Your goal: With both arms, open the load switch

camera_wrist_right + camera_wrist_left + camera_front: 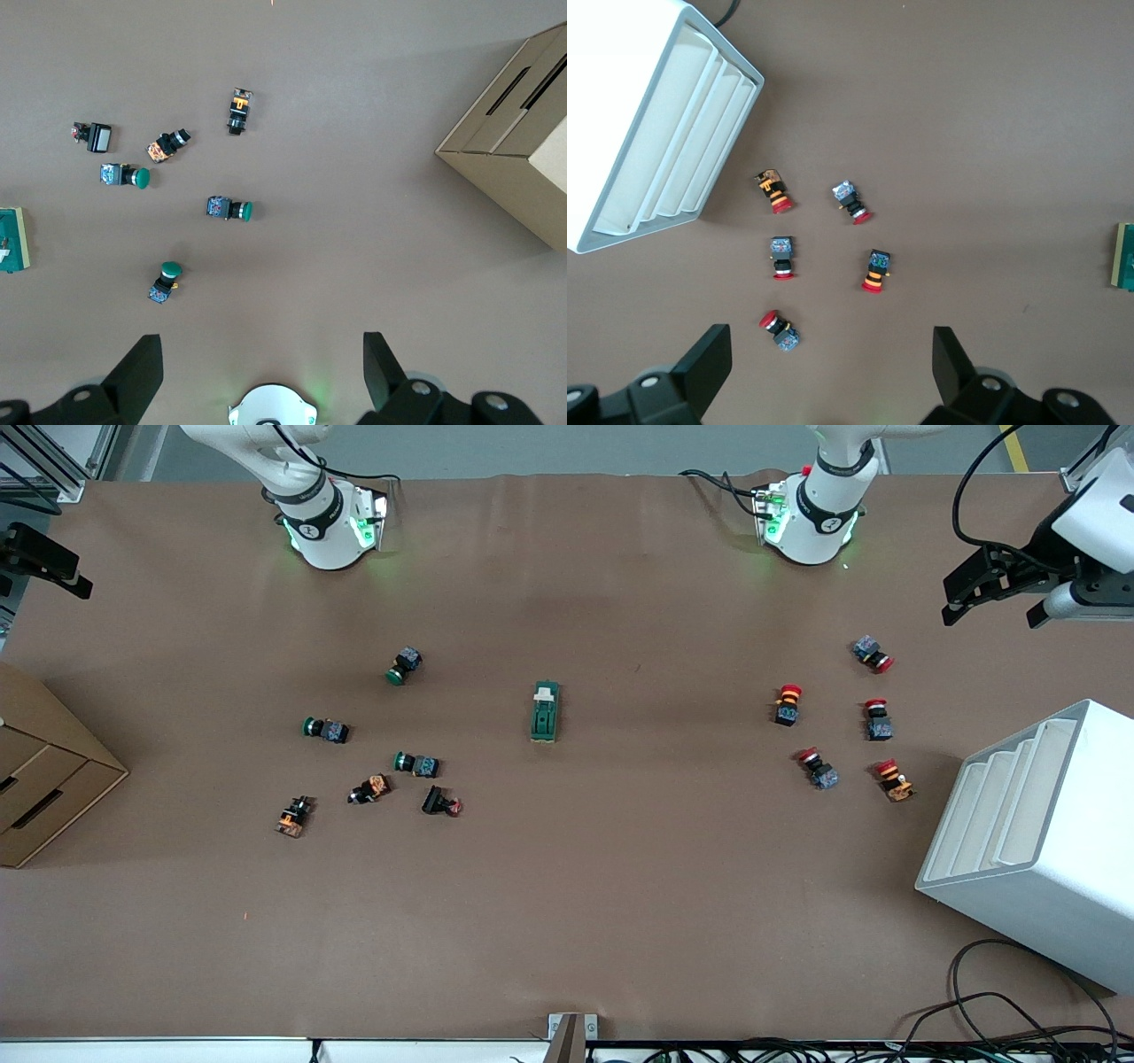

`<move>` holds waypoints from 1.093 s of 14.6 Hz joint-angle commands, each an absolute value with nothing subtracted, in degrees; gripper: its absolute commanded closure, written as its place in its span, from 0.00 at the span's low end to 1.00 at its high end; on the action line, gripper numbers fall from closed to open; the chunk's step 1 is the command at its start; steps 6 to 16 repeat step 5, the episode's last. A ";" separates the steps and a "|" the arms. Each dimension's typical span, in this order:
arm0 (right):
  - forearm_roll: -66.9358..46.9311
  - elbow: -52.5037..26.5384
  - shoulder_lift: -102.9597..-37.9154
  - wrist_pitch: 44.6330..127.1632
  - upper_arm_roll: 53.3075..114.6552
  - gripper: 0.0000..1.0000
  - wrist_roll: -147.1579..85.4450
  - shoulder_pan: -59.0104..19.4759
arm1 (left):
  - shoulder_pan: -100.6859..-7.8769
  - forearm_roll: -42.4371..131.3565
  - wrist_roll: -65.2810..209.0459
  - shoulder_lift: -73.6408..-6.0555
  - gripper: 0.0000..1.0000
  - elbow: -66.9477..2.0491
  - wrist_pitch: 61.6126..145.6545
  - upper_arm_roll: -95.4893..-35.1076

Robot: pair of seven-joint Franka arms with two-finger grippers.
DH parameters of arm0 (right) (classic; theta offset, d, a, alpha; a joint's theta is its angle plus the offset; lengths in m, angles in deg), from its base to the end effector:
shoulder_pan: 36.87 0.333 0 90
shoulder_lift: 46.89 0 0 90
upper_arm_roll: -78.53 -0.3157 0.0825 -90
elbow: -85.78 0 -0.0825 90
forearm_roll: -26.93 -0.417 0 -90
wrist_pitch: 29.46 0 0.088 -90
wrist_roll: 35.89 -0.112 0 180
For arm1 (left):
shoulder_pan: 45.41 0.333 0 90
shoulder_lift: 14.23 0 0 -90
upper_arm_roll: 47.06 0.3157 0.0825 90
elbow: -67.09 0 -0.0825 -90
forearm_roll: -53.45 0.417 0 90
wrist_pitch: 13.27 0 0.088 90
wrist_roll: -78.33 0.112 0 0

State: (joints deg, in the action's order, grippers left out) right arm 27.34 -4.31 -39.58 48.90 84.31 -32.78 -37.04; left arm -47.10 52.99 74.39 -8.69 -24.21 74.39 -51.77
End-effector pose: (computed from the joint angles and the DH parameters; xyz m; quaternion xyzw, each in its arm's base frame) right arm 0.5210 -0.0592 0.6721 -0.9989 0.0247 0.0385 0.0059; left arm 0.5494 -0.0649 0.6591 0.9996 -0.0216 0.0163 0.0015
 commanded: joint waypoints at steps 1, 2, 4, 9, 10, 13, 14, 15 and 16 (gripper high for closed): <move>28.69 -6.25 -38.10 49.64 83.89 0.00 -32.81 -37.30 | -46.73 54.68 75.52 -10.18 0.00 -21.42 73.92 -51.89; 28.60 -6.33 -38.10 49.64 83.89 0.00 -32.81 -37.30 | -46.81 54.86 75.43 -10.27 0.00 -21.42 73.92 -51.98; 28.51 -6.25 -38.10 49.64 83.89 0.00 -32.90 -37.13 | -46.90 54.86 75.43 -10.62 0.00 -20.81 73.92 -52.07; 28.43 -6.25 -38.10 49.90 83.89 0.00 -32.81 -36.96 | -46.90 54.77 75.52 -10.71 0.00 -20.72 73.92 -52.16; 28.43 -6.25 -38.10 49.90 83.89 0.00 -32.81 -36.96 | -46.90 54.77 75.52 -10.71 0.00 -20.72 73.92 -52.16; 28.43 -6.25 -38.10 49.90 83.89 0.00 -32.81 -36.96 | -46.90 54.77 75.52 -10.71 0.00 -20.72 73.92 -52.16; 28.43 -6.25 -38.10 49.90 83.89 0.00 -32.81 -36.96 | -46.90 54.77 75.52 -10.71 0.00 -20.72 73.92 -52.16; 28.43 -6.25 -38.10 49.90 83.89 0.00 -32.81 -36.96 | -46.90 54.77 75.52 -10.71 0.00 -20.72 73.92 -52.16; 28.43 -6.25 -38.10 49.90 83.89 0.00 -32.81 -36.96 | -46.90 54.77 75.52 -10.71 0.00 -20.72 73.92 -52.16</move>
